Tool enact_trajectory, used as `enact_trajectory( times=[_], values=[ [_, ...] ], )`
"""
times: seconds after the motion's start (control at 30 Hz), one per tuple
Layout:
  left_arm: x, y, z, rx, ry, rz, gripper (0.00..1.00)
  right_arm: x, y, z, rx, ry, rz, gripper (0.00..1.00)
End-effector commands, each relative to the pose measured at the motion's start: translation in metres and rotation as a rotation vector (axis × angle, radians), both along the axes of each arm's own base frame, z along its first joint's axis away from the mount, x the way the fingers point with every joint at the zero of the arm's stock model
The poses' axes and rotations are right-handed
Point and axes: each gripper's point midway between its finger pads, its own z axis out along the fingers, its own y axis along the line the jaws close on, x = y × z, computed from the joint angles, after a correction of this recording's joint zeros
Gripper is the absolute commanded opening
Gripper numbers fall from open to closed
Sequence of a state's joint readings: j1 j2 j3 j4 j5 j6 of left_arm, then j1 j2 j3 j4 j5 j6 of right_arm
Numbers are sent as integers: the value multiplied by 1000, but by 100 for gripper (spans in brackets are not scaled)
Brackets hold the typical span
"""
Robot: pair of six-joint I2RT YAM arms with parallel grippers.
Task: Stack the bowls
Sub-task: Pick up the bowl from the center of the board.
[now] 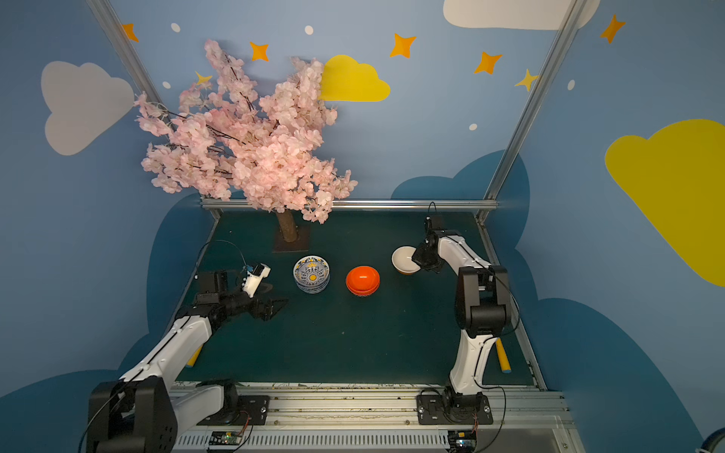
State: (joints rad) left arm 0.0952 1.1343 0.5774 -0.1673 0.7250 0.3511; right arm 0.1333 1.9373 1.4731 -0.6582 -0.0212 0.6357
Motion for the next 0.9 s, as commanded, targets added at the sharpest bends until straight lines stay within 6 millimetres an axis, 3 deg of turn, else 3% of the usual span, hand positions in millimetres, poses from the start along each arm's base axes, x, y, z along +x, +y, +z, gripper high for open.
enact_trajectory(
  times=[0.0,0.47,0.87],
  values=[
    [-3,-1,1,-6,-9,-7,100,-4,3,32,18,-54,-7,0],
    [-1,1,-1,1,-4,3,100,-32,20,72,44,-76,37,0],
    [-1,1,-1,2,-4,4,100,-66,59,95,54,-94,168,0]
  ],
)
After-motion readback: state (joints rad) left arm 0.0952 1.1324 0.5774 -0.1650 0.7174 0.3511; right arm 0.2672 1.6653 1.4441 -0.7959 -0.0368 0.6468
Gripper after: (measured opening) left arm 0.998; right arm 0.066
